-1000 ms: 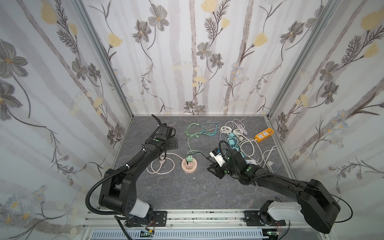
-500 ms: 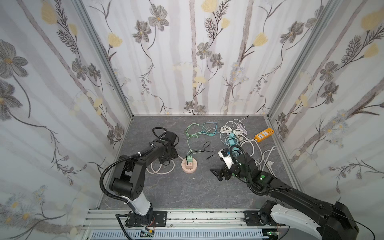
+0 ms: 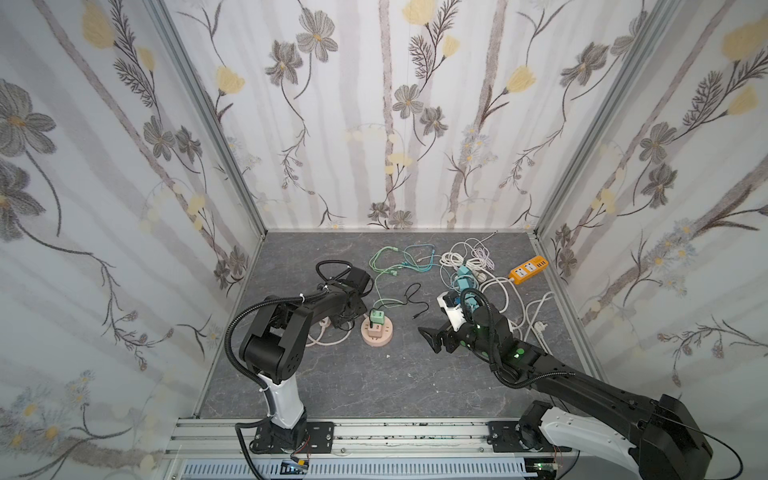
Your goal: Insert the plug
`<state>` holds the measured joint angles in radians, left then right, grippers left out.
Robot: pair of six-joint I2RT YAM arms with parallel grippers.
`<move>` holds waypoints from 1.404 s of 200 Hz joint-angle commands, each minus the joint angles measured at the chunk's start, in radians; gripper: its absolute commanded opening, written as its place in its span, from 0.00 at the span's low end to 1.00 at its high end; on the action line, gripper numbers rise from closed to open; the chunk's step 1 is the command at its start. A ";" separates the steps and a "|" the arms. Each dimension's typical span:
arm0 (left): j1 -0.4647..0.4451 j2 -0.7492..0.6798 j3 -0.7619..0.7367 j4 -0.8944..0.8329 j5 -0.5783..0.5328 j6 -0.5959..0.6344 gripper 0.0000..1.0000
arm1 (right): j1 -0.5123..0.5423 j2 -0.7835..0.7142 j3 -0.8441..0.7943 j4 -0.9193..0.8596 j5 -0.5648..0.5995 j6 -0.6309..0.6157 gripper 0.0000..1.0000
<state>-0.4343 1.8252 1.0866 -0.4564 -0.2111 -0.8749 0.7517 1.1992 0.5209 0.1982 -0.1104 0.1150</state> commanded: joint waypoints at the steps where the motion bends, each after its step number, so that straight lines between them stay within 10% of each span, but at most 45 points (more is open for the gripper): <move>1: -0.004 0.019 0.016 0.044 -0.046 -0.043 0.53 | 0.001 0.016 0.003 0.069 -0.018 0.011 0.99; 59: 0.013 -0.010 -0.035 0.037 -0.146 -0.063 0.00 | 0.003 0.025 0.005 0.070 -0.017 0.016 0.99; 172: 0.229 -0.132 -0.147 0.095 -0.191 -0.028 0.00 | 0.004 0.067 0.045 0.067 -0.037 0.005 0.99; 188: 0.202 -0.121 -0.080 0.052 -0.150 0.038 0.44 | 0.003 0.067 0.044 0.070 -0.037 0.002 0.99; 232: 0.103 -0.159 -0.079 0.034 -0.093 -0.109 0.93 | 0.005 0.071 0.039 0.086 -0.038 0.005 0.99; 281: 0.048 -0.051 -0.006 -0.047 -0.135 -0.146 1.00 | 0.006 0.044 0.022 0.081 -0.035 -0.005 1.00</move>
<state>-0.3843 1.7363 1.0542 -0.4469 -0.3130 -0.9798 0.7555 1.2591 0.5507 0.2352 -0.1326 0.1211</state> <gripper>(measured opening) 0.997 0.994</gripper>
